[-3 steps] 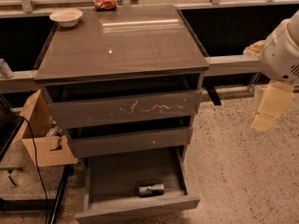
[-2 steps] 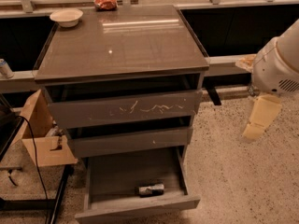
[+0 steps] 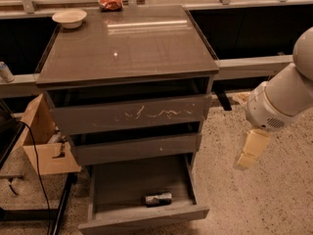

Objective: Pick redbull can from bottom drawer and place on counter

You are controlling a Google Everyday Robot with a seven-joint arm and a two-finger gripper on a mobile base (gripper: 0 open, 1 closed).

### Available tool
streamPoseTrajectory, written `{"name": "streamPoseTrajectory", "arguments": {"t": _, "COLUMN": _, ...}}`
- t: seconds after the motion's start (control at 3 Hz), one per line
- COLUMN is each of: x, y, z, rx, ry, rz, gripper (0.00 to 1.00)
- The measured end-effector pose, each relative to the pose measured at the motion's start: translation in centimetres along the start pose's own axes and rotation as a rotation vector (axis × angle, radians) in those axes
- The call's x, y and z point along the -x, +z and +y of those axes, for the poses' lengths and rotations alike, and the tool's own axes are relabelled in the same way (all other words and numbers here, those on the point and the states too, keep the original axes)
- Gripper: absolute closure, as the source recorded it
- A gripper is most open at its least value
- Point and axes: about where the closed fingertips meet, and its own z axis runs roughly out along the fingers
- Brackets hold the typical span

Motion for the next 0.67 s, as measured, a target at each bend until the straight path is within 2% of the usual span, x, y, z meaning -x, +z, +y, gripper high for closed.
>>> {"name": "streamPoseTrajectory", "arguments": {"t": 0.67, "x": 0.2, "y": 1.7, "z": 0.5, "rx": 0.015, "ry": -0.037, "rz": -0.002, "gripper": 0.0}}
